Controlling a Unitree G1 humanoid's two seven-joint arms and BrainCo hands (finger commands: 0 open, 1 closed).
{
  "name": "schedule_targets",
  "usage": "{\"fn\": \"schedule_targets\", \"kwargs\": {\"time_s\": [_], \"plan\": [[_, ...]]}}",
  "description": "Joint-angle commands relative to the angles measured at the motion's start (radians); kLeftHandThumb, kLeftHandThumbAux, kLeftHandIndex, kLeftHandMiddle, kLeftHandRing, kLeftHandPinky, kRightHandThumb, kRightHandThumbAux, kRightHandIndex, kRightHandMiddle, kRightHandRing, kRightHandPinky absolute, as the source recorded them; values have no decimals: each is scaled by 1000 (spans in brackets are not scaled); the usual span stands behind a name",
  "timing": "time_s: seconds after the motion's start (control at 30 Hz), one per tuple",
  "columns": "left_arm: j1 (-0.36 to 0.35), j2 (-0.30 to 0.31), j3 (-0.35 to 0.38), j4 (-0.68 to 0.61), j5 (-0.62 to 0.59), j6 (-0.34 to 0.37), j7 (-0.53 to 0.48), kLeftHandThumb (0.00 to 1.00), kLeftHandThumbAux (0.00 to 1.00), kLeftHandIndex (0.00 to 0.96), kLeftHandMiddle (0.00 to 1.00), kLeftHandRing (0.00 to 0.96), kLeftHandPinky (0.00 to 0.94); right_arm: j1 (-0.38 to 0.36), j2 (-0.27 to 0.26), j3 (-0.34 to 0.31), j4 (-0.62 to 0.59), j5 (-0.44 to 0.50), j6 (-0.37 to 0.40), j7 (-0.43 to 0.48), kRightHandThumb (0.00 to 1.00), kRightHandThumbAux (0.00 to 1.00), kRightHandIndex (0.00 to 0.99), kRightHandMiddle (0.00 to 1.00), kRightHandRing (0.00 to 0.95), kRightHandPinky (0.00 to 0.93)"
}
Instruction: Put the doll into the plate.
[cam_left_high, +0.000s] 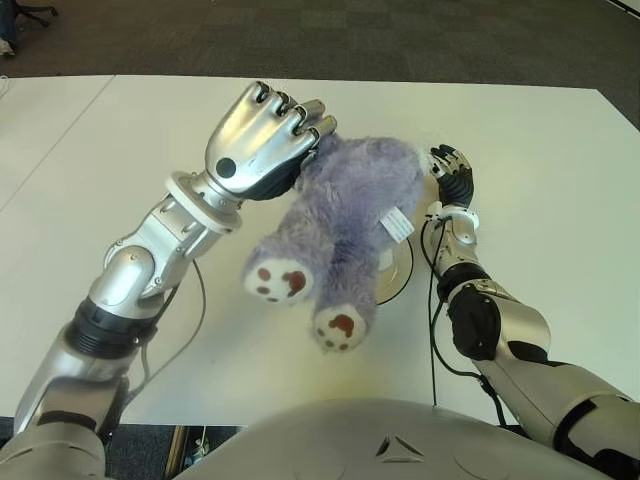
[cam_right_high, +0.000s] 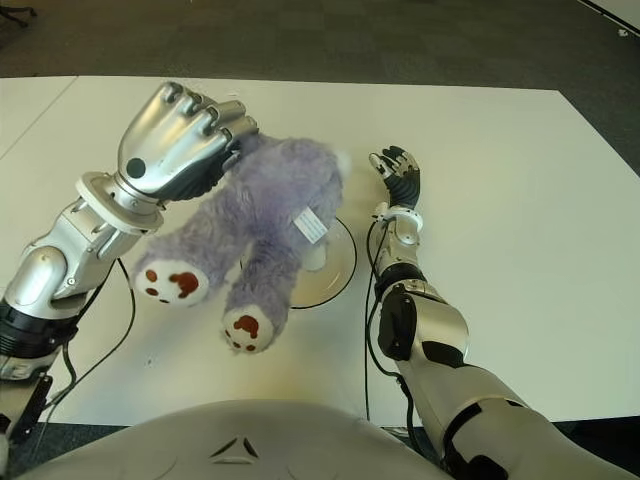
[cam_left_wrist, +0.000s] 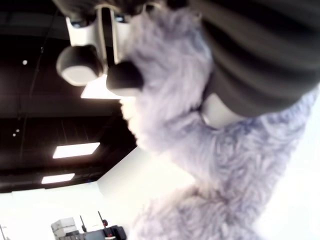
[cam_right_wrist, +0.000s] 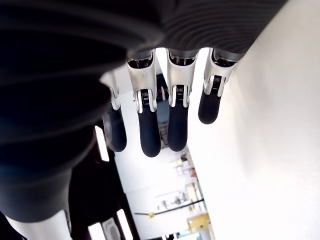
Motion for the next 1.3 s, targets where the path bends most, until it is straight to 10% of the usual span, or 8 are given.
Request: {"fn": "schedule_targets", "kwargs": {"time_s": [0.03,1.3], "plan": [[32,-28,-10,38,10,-17,6,739,696,442,826,841,871,142,58,-6,107,10,132,-38,12,806,293,301,257,222],[76,-76,-98,211,42,-50,-70,734,699,441,821,827,856,145,74,-28,103,30,109,-11,57,829,298,299,258,214]]}}
